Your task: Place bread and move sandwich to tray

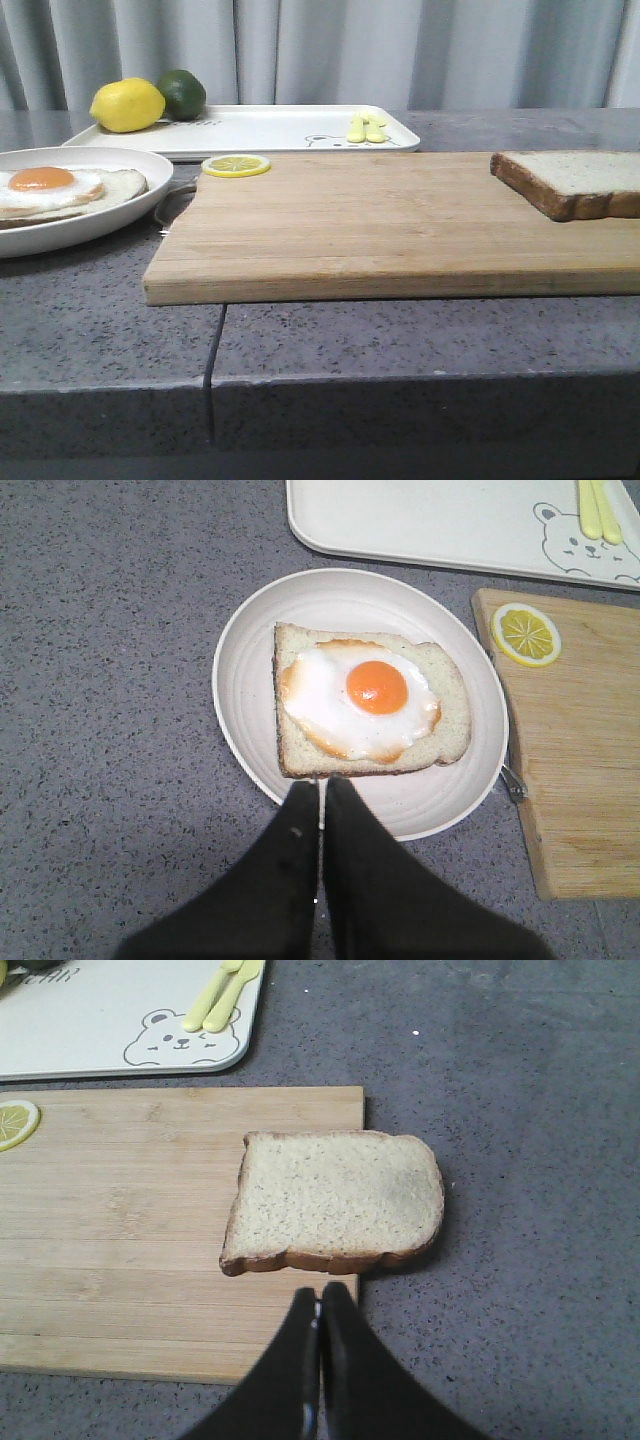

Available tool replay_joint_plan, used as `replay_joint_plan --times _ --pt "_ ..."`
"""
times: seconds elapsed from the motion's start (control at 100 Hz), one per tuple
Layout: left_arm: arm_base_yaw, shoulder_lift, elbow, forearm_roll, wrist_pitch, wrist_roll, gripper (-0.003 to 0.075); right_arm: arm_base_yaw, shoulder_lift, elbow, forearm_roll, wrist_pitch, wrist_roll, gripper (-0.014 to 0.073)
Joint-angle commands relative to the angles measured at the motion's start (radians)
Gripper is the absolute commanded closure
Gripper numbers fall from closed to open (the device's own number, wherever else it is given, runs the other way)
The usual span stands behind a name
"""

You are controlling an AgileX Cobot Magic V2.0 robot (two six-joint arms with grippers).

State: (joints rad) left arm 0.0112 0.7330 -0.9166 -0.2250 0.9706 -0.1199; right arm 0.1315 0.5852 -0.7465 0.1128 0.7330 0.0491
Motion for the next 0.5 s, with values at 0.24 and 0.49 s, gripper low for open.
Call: replay_joint_plan --times 0.24,0.49 --pt "-0.004 0.004 -0.034 -0.023 -0.033 0.001 0.0703 -0.006 0.01 -0.034 0.001 -0.06 -0.01 0.061" --pt "-0.004 0.004 -0.034 -0.023 -0.033 0.001 0.0379 -0.006 0.01 -0.034 0.001 -0.06 -0.01 0.0298"
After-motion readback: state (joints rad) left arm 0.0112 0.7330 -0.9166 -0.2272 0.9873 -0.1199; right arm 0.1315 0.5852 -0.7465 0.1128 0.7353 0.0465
